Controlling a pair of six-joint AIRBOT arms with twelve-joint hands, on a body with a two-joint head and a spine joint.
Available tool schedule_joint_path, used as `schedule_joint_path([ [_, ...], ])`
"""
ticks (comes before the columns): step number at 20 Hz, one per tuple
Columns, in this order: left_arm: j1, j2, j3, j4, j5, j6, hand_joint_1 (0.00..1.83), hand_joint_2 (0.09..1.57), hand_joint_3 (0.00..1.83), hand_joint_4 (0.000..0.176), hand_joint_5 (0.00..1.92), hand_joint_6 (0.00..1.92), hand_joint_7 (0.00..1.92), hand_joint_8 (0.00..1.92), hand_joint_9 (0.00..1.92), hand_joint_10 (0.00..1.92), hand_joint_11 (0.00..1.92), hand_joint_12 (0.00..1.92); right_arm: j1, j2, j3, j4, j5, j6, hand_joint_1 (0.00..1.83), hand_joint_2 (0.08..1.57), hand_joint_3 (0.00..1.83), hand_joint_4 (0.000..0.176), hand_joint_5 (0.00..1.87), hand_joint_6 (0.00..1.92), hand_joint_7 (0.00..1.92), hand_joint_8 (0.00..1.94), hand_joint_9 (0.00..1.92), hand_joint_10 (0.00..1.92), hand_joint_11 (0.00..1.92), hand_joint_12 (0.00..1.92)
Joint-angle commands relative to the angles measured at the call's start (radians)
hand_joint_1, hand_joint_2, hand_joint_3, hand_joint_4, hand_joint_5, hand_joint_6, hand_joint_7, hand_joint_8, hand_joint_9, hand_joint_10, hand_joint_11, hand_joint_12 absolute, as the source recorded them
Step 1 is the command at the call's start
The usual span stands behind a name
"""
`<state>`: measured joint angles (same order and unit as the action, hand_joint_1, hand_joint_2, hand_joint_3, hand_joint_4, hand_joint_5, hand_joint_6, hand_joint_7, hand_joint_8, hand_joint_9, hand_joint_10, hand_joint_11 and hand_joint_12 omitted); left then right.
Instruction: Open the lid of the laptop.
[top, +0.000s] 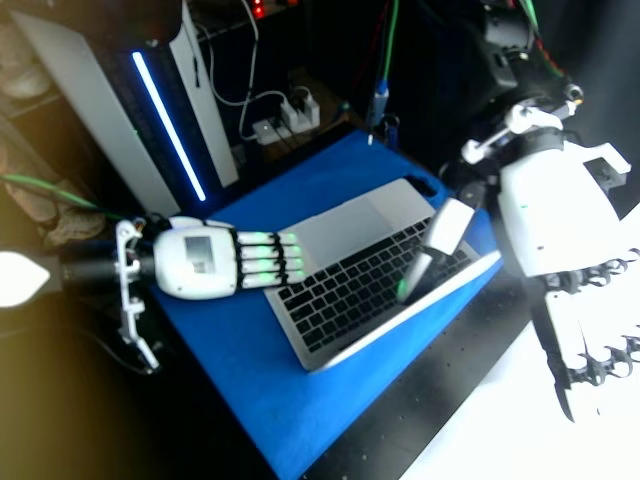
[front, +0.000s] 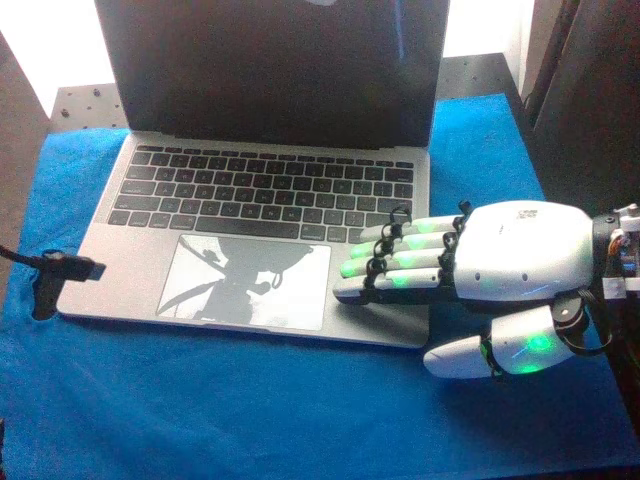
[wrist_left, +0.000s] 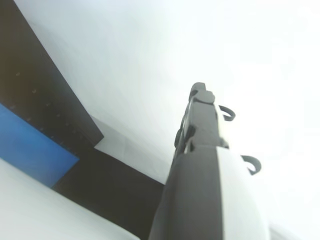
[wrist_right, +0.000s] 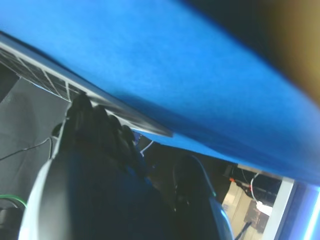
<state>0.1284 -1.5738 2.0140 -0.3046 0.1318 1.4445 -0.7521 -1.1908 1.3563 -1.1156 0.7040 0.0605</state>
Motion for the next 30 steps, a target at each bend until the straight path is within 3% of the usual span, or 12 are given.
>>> schedule_joint_path([
  [1, -0.032, 0.008, 0.027, 0.007, -0.158, 0.007, 0.58, 1.05, 0.01, 0.0, 0.0, 0.0, 0.0, 0.0, 0.0, 0.0, 0.0, 0.0, 0.004, -0.017, -0.007, -0.005, 0.081, 0.016, 0.0, 1.47, 0.0, 0.0, 0.02, 0.01, 0.0, 0.0, 0.0, 0.0, 0.0, 0.0],
  [5, -0.036, 0.011, 0.012, 0.005, -0.16, 0.007, 0.57, 1.06, 0.01, 0.0, 0.0, 0.0, 0.0, 0.0, 0.0, 0.0, 0.0, 0.0, 0.005, -0.017, -0.007, -0.004, 0.082, 0.016, 0.0, 1.48, 0.0, 0.0, 0.03, 0.01, 0.0, 0.0, 0.0, 0.0, 0.0, 0.0],
  [11, -0.024, 0.136, -0.188, -0.006, -0.295, 0.01, 0.49, 1.03, 0.0, 0.0, 0.0, 0.0, 0.0, 0.0, 0.0, 0.0, 0.0, 0.0, 0.005, -0.015, -0.006, 0.019, 0.081, 0.016, 0.0, 1.48, 0.0, 0.0, 0.05, 0.01, 0.0, 0.0, 0.0, 0.0, 0.0, 0.0],
  [14, -0.053, 0.206, -0.298, 0.052, -0.375, 0.011, 0.53, 1.02, 0.0, 0.0, 0.0, 0.0, 0.0, 0.0, 0.0, 0.0, 0.04, 0.02, 0.005, -0.013, -0.004, 0.054, 0.081, 0.016, 0.0, 1.48, 0.0, 0.0, 0.03, 0.0, 0.0, 0.0, 0.0, 0.0, 0.0, 0.0],
  [16, -0.048, 0.288, -0.418, 0.113, -0.464, 0.011, 0.5, 1.0, 0.0, 0.052, 0.0, 0.0, 0.0, 0.0, 0.0, 0.0, 0.05, 0.02, 0.005, -0.012, -0.005, 0.093, 0.081, 0.016, 0.0, 1.48, 0.0, 0.0, 0.02, 0.0, 0.0, 0.0, 0.0, 0.0, 0.0, 0.0],
  [17, -0.025, 0.333, -0.478, 0.12, -0.523, 0.011, 0.49, 1.01, 0.0, 0.008, 0.0, 0.0, 0.0, 0.0, 0.0, 0.0, 0.09, 0.04, 0.004, -0.008, -0.009, 0.141, 0.081, 0.016, 0.0, 1.48, 0.0, 0.0, 0.02, 0.0, 0.0, 0.0, 0.0, 0.0, 0.0, 0.0],
  [18, -0.005, 0.364, -0.519, 0.12, -0.563, 0.011, 0.48, 1.03, 0.01, 0.0, 0.0, 0.0, 0.0, 0.0, 0.01, 0.0, 0.08, 0.04, 0.004, 0.004, -0.014, 0.169, 0.081, 0.016, 0.0, 1.48, 0.0, 0.0, 0.0, 0.0, 0.0, 0.0, 0.0, 0.0, 0.0, 0.0],
  [21, 0.12, 0.519, -0.689, 0.095, -0.754, -0.001, 0.46, 1.02, 0.0, 0.0, 0.0, 0.0, 0.0, 0.0, 0.0, 0.0, 0.01, 0.0, -0.006, 0.061, -0.024, 0.334, 0.124, 0.016, 0.0, 1.49, 0.01, 0.0, 0.0, 0.0, 0.0, 0.0, 0.0, 0.0, 0.0, 0.0],
  [24, 0.293, 0.645, -0.828, 0.122, -0.965, -0.095, 0.41, 0.95, 0.0, 0.0, 0.02, 0.01, 0.0, 0.0, 0.0, 0.0, 0.0, 0.0, -0.054, 0.126, -0.036, 0.541, 0.236, -0.031, 0.0, 1.5, 0.01, 0.0, 0.0, 0.0, 0.0, 0.0, 0.0, 0.0, 0.0, 0.0],
  [27, 0.437, 0.712, -0.911, 0.153, -1.145, -0.209, 0.38, 0.95, 0.0, 0.0, 0.08, 0.01, 0.02, 0.0, 0.0, 0.0, 0.0, 0.0, -0.099, 0.194, -0.077, 0.727, 0.348, -0.128, 0.0, 1.46, 0.0, 0.0, 0.07, 0.02, 0.04, 0.01, 0.0, 0.0, 0.02, 0.01],
  [29, 0.513, 0.74, -0.946, 0.159, -1.232, -0.252, 0.43, 0.98, 0.01, 0.0, 0.02, 0.0, 0.0, 0.0, 0.0, 0.0, 0.0, 0.0, -0.128, 0.211, -0.09, 0.816, 0.421, -0.159, 0.0, 1.4, 0.0, 0.0, 0.05, 0.0, 0.04, 0.0, 0.0, 0.0, 0.1, 0.05],
  [30, 0.565, 0.755, -0.967, 0.158, -1.289, -0.274, 0.43, 0.98, 0.01, 0.0, 0.01, 0.0, 0.0, 0.0, 0.0, 0.0, 0.0, 0.0, -0.156, 0.218, -0.097, 0.874, 0.473, -0.174, 0.0, 1.38, 0.0, 0.0, 0.06, 0.0, 0.05, 0.01, 0.01, 0.01, 0.03, 0.02],
])
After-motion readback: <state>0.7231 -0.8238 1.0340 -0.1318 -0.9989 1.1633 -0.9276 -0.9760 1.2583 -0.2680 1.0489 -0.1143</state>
